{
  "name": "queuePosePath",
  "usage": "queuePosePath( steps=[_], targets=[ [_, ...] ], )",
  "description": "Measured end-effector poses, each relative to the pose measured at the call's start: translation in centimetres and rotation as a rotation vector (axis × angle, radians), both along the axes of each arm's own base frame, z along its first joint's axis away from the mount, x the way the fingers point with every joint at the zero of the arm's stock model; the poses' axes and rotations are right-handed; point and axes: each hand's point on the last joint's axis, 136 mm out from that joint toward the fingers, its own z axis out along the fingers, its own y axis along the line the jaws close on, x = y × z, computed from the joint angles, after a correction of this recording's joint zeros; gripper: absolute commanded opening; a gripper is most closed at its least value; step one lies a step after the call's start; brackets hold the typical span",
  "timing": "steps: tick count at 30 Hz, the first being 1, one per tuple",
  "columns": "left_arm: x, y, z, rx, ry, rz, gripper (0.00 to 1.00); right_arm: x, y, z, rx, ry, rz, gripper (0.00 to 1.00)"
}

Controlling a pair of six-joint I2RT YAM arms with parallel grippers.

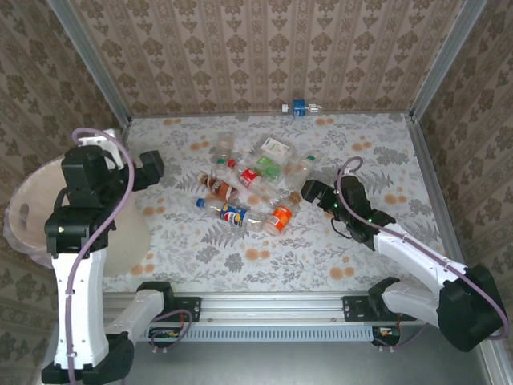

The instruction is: Put the plastic bottles in the bin

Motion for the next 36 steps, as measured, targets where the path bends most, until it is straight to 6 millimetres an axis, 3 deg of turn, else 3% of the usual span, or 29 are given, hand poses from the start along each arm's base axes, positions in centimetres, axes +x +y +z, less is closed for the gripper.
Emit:
queuePosePath(
  steps=[7, 11, 17, 22, 31, 36],
  targets=[
    [2.4, -6.9, -1.8, -0.105, -0.001, -0.233, 1.0, -2.8, 3.2, -2.8, 0.063, 0.157, 0.048, 1.0],
    [3.4, -8.7, -3.3, -0.112, 0.031, -0.276, 1.0, -3.7, 4.6, -4.2, 0.093, 0.227, 0.05, 1.0],
    [3.6, -9.1, -2.9, -0.116, 0.0, -0.286, 1.0, -4.3, 6.7, -5.7, 0.116, 0.288, 0.054, 1.0],
    [3.3, -8.5, -2.6, -0.11, -0.026, -0.262, 1.0, -3.4, 8.5, -6.2, 0.11, 0.319, 0.06, 1.0],
    [3.3, -7.6, -2.8, -0.09, -0.035, -0.216, 1.0, -2.9, 9.9, -8.7, 0.078, 0.427, 0.067, 1.0],
    [3.4, -7.2, -2.9, -0.081, -0.037, -0.194, 1.0, -3.5, 9.6, -10.0, 0.087, 0.495, 0.041, 0.83]
  ],
)
